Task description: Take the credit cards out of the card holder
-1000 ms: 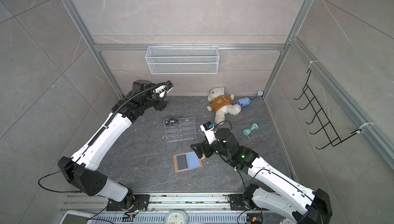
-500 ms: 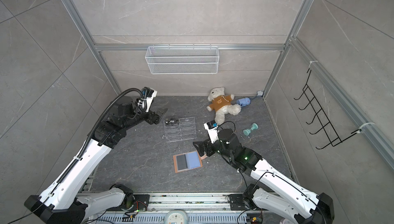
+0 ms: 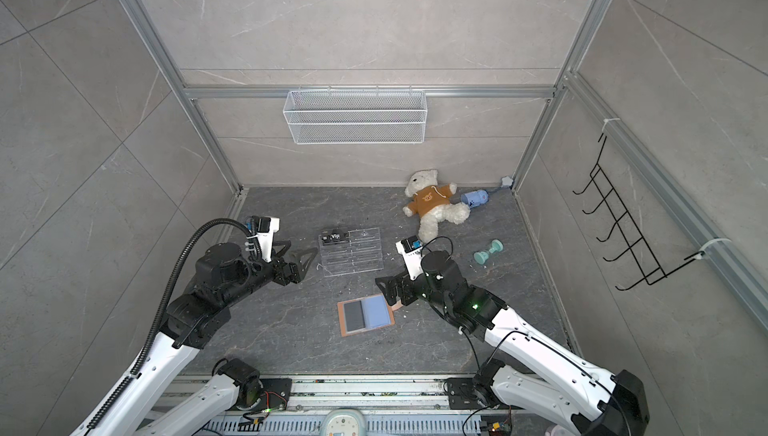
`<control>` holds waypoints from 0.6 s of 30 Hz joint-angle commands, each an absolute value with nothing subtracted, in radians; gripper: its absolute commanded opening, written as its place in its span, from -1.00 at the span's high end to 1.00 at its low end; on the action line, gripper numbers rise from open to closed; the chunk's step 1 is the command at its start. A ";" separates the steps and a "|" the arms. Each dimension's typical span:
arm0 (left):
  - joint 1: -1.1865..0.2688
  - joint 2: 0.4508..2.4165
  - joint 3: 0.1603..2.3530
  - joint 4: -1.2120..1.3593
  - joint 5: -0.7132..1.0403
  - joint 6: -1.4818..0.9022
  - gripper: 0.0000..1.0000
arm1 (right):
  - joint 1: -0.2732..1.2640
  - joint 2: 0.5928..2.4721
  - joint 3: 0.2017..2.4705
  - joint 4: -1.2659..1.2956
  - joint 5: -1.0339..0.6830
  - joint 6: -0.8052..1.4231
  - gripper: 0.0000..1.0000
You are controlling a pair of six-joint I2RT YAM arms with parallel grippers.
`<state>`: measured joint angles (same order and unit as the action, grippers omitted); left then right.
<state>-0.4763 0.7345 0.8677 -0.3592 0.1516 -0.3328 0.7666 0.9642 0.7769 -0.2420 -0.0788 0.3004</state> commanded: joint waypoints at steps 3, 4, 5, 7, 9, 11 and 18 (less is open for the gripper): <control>-0.477 0.677 0.820 -0.284 0.159 -0.459 -0.91 | 0.765 0.970 0.765 -0.219 -0.100 0.325 -1.00; -0.477 0.670 0.813 -0.284 0.153 -0.466 -0.93 | 0.765 0.973 0.765 -0.219 -0.101 0.327 -1.00; -0.477 0.664 0.803 -0.284 0.147 -0.469 -0.94 | 0.764 0.973 0.765 -0.216 -0.103 0.328 -1.00; -0.478 0.658 0.792 -0.288 0.131 -0.486 -0.97 | 0.765 0.973 0.762 -0.208 -0.108 0.333 -1.00; -0.477 0.657 0.780 -0.285 0.133 -0.510 -0.97 | 0.765 0.976 0.762 -0.202 -0.112 0.336 -0.99; -0.477 0.660 0.767 -0.287 0.138 -0.544 -0.98 | 0.764 0.981 0.765 -0.206 -0.115 0.337 -0.99; -0.477 0.649 0.688 -0.247 0.175 -0.662 -0.98 | 0.763 0.982 0.758 -0.195 -0.123 0.348 -1.00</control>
